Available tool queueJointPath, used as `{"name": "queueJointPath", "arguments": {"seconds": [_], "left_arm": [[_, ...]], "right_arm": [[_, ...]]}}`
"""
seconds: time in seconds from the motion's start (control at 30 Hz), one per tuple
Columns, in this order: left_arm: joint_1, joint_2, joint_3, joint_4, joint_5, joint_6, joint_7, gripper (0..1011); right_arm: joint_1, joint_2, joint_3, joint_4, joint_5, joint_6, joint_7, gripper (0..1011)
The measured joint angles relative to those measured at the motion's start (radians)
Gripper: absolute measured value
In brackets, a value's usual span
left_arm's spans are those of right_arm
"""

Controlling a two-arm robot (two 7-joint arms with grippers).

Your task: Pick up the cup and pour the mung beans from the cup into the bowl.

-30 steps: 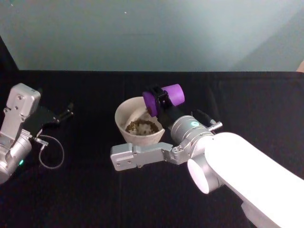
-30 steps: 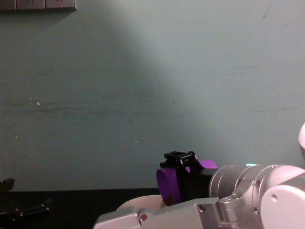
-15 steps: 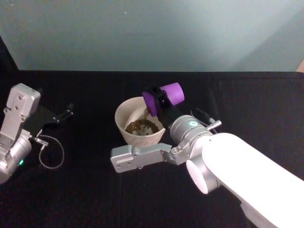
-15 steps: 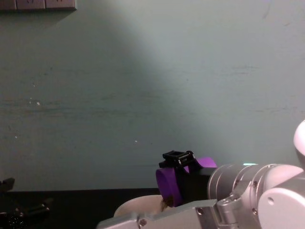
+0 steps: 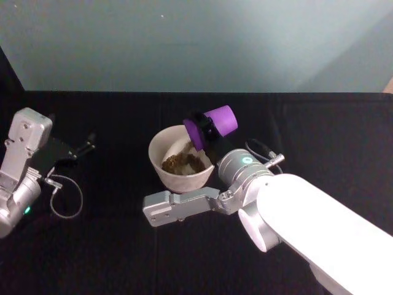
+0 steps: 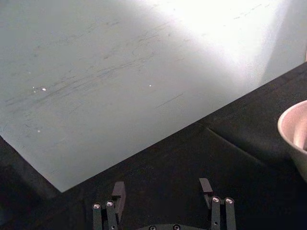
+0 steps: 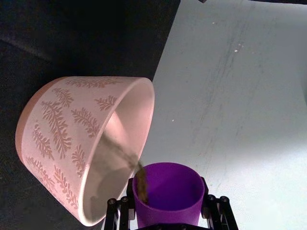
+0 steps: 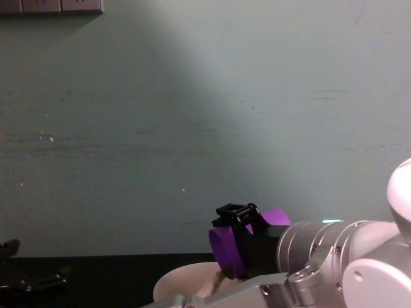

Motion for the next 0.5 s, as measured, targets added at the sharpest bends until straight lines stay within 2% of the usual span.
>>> {"name": "queueJointPath", "arguments": {"seconds": [0.5], "left_arm": [[0.0, 0.0, 0.0, 0.0, 0.0, 0.0, 0.0, 1000]], "right_arm": [[0.01, 0.002, -0.013, -0.001, -0.019, -0.003, 0.019, 738]]}}
